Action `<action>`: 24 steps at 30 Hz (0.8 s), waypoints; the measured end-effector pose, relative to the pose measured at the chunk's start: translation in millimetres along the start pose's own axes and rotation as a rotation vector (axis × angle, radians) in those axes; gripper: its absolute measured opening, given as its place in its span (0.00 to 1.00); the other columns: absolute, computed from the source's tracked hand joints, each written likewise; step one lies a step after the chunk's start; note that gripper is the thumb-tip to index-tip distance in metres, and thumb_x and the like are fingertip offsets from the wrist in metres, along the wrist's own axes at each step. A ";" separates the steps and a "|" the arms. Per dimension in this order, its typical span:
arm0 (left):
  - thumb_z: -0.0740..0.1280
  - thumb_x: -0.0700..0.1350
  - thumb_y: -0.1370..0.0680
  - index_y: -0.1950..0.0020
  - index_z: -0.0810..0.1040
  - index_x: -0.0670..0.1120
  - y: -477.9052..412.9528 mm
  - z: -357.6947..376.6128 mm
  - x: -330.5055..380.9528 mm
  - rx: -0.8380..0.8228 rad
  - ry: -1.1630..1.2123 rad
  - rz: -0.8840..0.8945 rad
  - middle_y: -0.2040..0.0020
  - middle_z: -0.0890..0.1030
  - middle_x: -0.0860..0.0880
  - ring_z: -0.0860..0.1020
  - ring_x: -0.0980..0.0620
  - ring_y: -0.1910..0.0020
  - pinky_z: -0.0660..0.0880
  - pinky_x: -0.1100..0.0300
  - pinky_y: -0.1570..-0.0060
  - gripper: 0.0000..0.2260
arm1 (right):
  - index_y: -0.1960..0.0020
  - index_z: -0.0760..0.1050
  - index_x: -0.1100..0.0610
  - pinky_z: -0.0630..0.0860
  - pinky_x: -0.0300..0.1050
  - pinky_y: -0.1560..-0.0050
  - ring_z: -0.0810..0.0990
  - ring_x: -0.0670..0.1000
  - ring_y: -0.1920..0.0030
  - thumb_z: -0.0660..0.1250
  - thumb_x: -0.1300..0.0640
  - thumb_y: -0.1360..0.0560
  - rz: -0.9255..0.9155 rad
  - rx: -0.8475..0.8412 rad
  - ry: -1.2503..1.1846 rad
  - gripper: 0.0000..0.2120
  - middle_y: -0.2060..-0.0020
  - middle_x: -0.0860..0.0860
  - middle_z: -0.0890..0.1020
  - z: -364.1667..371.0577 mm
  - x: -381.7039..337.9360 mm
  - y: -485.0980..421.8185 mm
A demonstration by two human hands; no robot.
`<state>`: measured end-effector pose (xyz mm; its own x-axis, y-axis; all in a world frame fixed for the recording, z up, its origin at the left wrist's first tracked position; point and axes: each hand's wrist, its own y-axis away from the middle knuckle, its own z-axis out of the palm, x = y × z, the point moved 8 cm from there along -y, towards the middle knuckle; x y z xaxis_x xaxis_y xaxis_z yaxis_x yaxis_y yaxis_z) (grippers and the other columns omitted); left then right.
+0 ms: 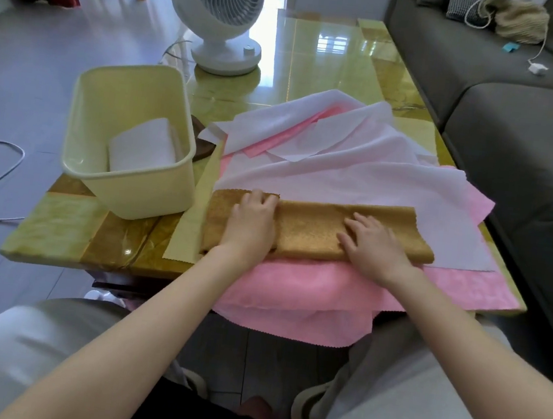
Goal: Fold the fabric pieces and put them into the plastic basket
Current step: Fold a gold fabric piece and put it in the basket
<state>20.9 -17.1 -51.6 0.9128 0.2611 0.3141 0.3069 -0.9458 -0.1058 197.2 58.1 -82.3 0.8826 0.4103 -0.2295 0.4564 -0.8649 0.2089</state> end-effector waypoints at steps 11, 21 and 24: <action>0.54 0.54 0.19 0.27 0.62 0.50 -20.1 63.3 92.2 -0.323 -0.143 0.207 0.26 0.61 0.47 0.60 0.43 0.29 0.61 0.44 0.37 0.21 | 0.28 0.59 0.63 0.62 0.53 0.32 0.64 0.62 0.32 0.61 0.48 0.22 0.275 0.100 -0.201 0.29 0.31 0.61 0.67 -21.0 91.6 9.2; 0.50 0.64 0.22 0.23 0.50 0.52 -19.1 76.8 92.2 -0.396 -0.234 0.209 0.22 0.49 0.47 0.48 0.42 0.24 0.51 0.34 0.32 0.31 | 0.56 0.71 0.60 0.69 0.46 0.62 0.74 0.56 0.55 0.65 0.40 0.27 0.429 0.004 -0.255 0.21 0.57 0.55 0.77 -31.3 105.8 12.5; 0.51 0.64 0.22 0.23 0.50 0.52 -18.3 78.2 91.8 -0.393 -0.222 0.205 0.22 0.49 0.47 0.47 0.42 0.24 0.50 0.34 0.32 0.31 | 0.67 0.69 0.56 0.65 0.44 0.69 0.75 0.55 0.59 0.69 0.45 0.30 0.403 0.071 -0.336 0.17 0.68 0.50 0.74 -46.3 95.8 16.6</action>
<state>120.2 39.3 -94.6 0.9923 0.0562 0.1106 0.0292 -0.9721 0.2327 294.5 96.5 -56.8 0.8962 -0.0644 -0.4389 0.0689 -0.9572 0.2812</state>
